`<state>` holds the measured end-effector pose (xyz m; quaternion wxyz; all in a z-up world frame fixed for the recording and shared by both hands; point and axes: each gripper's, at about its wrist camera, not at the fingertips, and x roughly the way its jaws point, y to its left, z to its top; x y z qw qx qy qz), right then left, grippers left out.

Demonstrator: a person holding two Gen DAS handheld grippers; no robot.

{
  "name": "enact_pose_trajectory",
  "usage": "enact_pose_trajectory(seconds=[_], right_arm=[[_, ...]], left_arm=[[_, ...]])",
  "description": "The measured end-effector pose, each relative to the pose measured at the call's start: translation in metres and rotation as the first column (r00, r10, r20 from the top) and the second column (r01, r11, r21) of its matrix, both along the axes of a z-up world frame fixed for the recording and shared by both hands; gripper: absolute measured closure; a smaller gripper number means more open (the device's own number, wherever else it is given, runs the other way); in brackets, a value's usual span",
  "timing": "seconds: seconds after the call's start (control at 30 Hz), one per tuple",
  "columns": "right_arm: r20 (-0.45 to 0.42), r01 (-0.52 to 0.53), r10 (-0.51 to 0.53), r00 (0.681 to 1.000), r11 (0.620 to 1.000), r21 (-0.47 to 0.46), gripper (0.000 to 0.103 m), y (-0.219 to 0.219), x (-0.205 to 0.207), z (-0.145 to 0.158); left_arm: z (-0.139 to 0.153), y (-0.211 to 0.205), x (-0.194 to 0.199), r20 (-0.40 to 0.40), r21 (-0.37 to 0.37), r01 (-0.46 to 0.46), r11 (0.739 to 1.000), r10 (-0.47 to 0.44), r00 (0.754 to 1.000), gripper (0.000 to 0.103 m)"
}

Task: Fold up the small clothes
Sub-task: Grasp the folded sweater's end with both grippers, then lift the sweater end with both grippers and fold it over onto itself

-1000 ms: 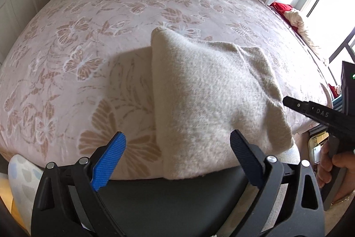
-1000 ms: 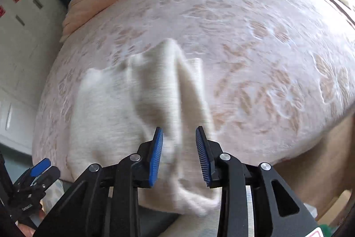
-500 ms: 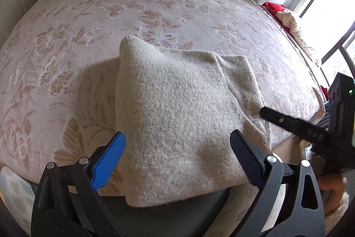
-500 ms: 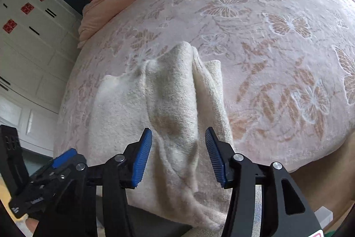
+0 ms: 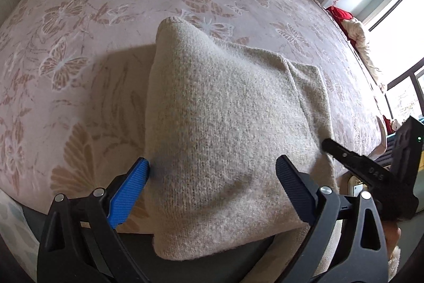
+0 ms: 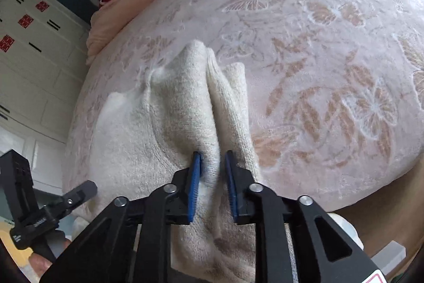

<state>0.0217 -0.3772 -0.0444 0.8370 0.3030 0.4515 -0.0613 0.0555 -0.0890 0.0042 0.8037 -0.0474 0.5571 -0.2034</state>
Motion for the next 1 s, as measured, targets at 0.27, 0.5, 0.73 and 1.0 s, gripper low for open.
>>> enact_pose_trajectory(seconds=[0.27,0.5,0.73,1.0], right_arm=[[-0.101,-0.004,0.02,0.995,0.988,0.153,0.03,-0.009,0.011,-0.044],[-0.093,0.031,-0.006,0.996,0.962,0.272,0.01,-0.012,0.018,-0.066],[-0.087,-0.008,0.032,0.996,0.965,0.263,0.062,0.009,0.027,-0.048],[-0.018,-0.023,0.028,0.999,0.978,0.208,0.07,0.041,0.0,0.017]], left_arm=[[-0.044,0.016,0.024,-0.186,-0.141,-0.051,0.989,0.024,0.982,0.005],[-0.071,0.021,0.036,-0.287,-0.248,-0.077,0.966,0.003,0.958,0.005],[-0.057,0.009,0.038,-0.253,-0.237,-0.03,0.971,-0.031,0.967,0.027],[-0.001,0.023,0.019,-0.181,-0.277,0.027,0.961,-0.08,0.98,0.052]])
